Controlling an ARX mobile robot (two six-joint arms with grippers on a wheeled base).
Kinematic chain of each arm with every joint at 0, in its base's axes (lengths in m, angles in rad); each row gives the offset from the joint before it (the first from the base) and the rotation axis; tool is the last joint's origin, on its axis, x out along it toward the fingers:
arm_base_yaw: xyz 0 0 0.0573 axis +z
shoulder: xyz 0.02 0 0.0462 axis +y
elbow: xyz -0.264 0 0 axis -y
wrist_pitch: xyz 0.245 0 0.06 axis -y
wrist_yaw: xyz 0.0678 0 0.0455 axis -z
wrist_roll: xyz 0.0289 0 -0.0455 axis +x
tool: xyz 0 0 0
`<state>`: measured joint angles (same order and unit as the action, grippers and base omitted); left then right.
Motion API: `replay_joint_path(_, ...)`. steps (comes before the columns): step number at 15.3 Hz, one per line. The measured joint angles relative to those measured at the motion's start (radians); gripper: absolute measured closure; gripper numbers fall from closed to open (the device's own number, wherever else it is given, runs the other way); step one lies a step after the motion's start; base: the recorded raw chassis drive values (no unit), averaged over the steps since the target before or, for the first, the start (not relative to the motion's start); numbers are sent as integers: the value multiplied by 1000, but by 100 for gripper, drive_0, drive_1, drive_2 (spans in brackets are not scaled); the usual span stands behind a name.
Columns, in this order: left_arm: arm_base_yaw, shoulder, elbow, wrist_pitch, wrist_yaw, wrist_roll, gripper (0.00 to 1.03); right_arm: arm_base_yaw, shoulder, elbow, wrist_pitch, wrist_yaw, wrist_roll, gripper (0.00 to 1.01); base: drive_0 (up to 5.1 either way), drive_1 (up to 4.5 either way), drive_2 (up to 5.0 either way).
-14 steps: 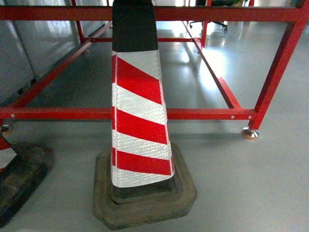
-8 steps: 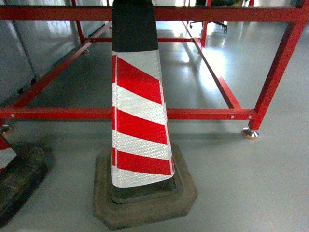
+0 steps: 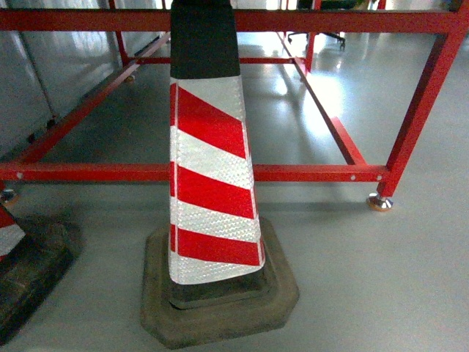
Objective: Pick blue part to blue bin on bottom shelf
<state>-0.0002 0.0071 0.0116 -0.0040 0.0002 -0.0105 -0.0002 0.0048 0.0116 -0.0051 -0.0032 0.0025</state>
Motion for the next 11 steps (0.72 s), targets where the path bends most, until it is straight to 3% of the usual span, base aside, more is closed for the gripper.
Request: replay_joint_path(11, 0, 0, 0, 0, 0, 0, 5, 0, 0, 0, 0, 0, 0, 3, 0, 0, 0)
